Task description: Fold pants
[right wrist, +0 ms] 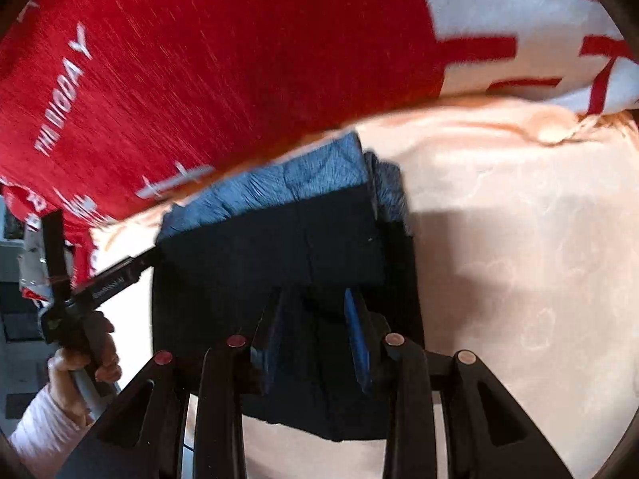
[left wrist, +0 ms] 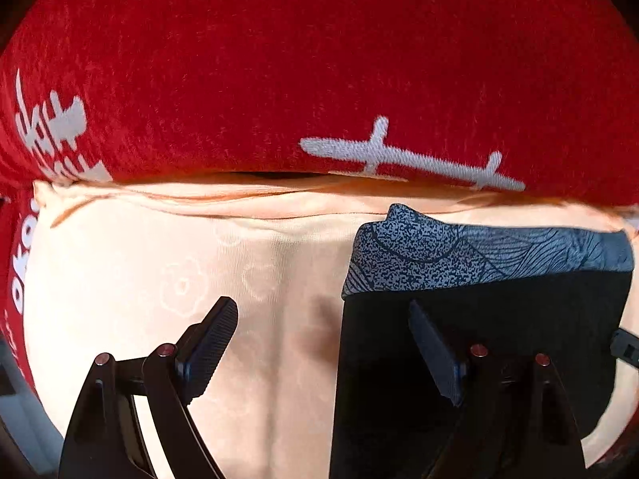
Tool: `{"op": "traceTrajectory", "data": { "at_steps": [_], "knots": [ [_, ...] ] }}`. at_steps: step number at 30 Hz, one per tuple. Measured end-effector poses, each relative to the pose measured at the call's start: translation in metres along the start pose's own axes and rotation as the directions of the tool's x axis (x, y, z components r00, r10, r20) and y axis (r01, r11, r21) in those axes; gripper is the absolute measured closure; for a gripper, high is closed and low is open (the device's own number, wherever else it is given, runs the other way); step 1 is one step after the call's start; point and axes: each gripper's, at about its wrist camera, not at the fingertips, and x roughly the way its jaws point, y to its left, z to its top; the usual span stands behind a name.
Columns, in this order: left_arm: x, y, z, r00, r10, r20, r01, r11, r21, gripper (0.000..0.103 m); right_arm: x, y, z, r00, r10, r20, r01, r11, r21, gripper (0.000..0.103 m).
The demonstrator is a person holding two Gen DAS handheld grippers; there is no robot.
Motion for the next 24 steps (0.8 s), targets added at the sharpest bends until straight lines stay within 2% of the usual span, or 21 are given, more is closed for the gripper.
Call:
{"op": "traceTrajectory", "data": {
  "at_steps": [4, 7, 13, 18, 24],
  "knots": [
    [0.000, -0.008, -0.001, 0.999, 0.038, 0.022, -0.039, 0.998, 0.051, 0.013, 0.007, -0.003, -0.002, 1.000, 0.002, 0.004, -0.002, 1.000, 0.011, 0.069],
    [-0.001, -0.009, -0.001, 0.999, 0.031, 0.015, -0.031, 0.999, 0.044, 0.013, 0.007, -0.005, -0.001, 1.000, 0.011, 0.004, -0.011, 1.000, 0.026, 0.069],
    [0.003, -0.003, -0.007, 0.999, 0.028, 0.016, -0.029, 0.999, 0.042, 0.013, 0.004, 0.004, -0.011, 1.000, -0.027, 0.004, 0.027, 1.000, 0.009, 0.068],
    [-0.002, -0.008, -0.012, 0.999, 0.032, 0.019, -0.033, 0.998, 0.044, 0.013, -0.002, 0.004, -0.021, 0.999, -0.039, 0.017, 0.039, 0.999, 0.004, 0.060],
    [-0.014, -0.010, -0.017, 0.999, 0.031, 0.020, -0.032, 0.999, 0.035, 0.013, -0.005, 0.004, -0.024, 0.999, -0.046, 0.024, 0.046, 0.999, 0.006, 0.056]
  ]
}}
